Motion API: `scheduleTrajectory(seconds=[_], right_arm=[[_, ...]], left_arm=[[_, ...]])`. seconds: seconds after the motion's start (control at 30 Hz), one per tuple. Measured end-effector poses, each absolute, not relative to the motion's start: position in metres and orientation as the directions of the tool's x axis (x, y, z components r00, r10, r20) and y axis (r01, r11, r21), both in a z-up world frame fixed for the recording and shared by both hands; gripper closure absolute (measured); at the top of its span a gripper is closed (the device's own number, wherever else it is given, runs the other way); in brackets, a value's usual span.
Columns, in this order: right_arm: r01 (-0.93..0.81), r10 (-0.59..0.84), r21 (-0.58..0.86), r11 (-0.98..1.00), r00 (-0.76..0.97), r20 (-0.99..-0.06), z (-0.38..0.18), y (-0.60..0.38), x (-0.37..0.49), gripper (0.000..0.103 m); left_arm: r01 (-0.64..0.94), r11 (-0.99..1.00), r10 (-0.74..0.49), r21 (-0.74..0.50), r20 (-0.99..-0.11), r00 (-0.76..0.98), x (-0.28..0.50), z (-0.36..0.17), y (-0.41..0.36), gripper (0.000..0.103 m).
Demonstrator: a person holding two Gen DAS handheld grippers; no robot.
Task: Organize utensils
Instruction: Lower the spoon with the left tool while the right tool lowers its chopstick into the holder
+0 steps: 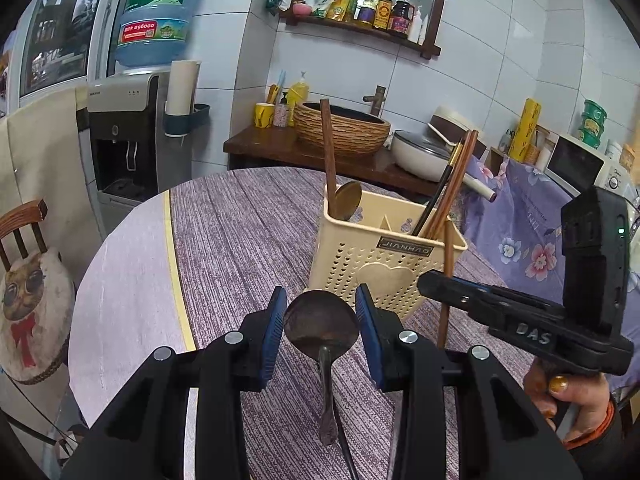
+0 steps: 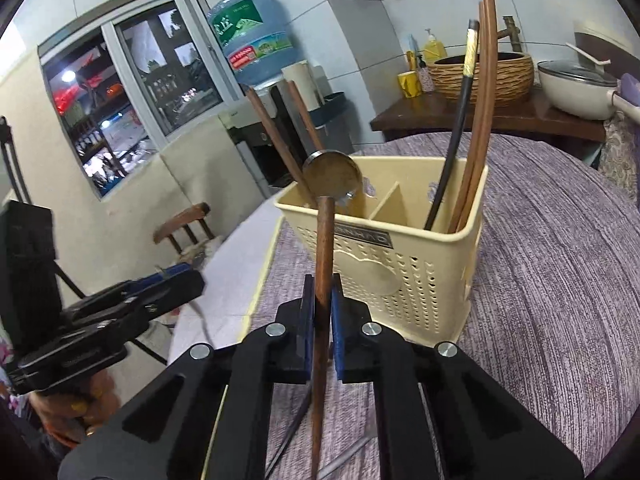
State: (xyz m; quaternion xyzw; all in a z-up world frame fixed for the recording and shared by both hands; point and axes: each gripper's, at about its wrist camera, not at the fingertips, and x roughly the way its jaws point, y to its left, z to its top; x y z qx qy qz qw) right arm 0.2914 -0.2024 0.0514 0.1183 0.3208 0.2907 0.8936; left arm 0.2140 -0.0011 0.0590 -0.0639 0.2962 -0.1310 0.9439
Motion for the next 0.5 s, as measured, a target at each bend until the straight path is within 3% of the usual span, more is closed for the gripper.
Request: scheduleTrajectory(seconds=[0.27,0.5], right_arm=[[-0.505,0.635,0.39,0.77,0.665,-0.393,0.12,-0.222,0.274,0.095],[-0.496,0.572,0.313,0.81,0.786,-0.235,0.197,-0.239,0.273,0.095]], left_arm=[[0.258,0.944,-0.326,-0.204,-0.486,0.811,0.218,0.103,-0.002,0.067],[0.286,0.938,-0.341,-0.196,-0.358,0.869,0.23,0.168,-0.014,0.067]])
